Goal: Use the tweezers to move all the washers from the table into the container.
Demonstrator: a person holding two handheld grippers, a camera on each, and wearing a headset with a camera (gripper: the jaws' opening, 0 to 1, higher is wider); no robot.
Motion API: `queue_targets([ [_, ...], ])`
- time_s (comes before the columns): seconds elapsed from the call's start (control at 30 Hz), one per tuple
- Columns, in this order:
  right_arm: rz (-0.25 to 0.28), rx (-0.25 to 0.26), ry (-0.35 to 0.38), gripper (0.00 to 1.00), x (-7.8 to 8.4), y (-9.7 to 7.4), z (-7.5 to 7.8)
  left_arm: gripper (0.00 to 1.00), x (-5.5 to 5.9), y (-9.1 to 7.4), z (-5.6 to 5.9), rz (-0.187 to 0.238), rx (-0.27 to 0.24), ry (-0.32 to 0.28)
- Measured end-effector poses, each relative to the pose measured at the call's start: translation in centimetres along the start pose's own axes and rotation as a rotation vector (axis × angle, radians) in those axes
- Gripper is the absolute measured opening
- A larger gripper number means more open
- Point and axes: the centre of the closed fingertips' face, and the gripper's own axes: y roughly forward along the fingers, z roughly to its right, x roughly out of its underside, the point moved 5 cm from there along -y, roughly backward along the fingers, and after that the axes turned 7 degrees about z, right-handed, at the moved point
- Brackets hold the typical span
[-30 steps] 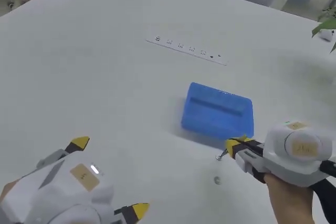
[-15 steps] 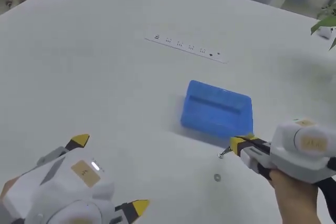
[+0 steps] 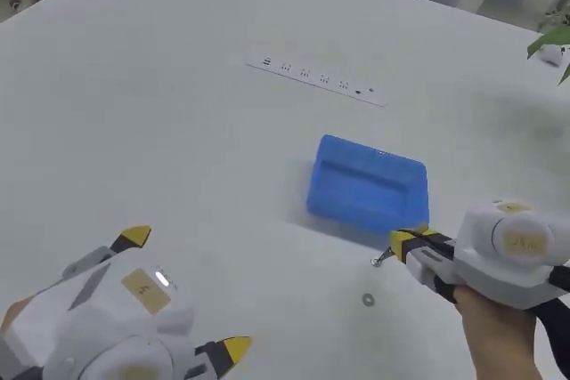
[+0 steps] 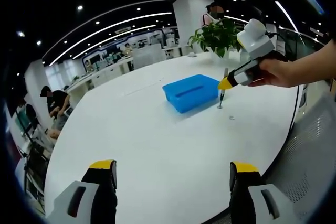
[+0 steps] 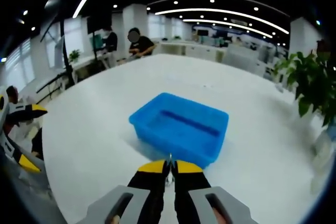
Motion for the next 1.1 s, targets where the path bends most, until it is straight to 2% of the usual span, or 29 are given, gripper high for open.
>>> queue_targets([
  [0.13,-0.006,0.01,-0.011,0.01,0.1,-0.1,0.1,0.91,0.1,0.0,0.0,-0.007,0.0,0.003],
  [0.3,-0.002,0.004,0.055,0.01,-0.1,-0.4,0.1,0.91,0.0,0.0,0.0,-0.003,0.001,-0.003],
  [0.8,0.166,-0.021,0.074,0.01,-6.4,-1.7,-0.7,0.91,0.2,0.1,0.2,-0.011,0.006,0.005],
  [0.93,0.202,0.014,0.053,0.01,-7.5,-1.0,0.0,0.91,0.2,0.1,0.2,-0.014,0.007,0.007],
  [1.1,0.175,0.031,0.063,0.01,-6.9,1.0,1.1,0.91,0.3,0.1,0.1,-0.018,0.005,0.006],
])
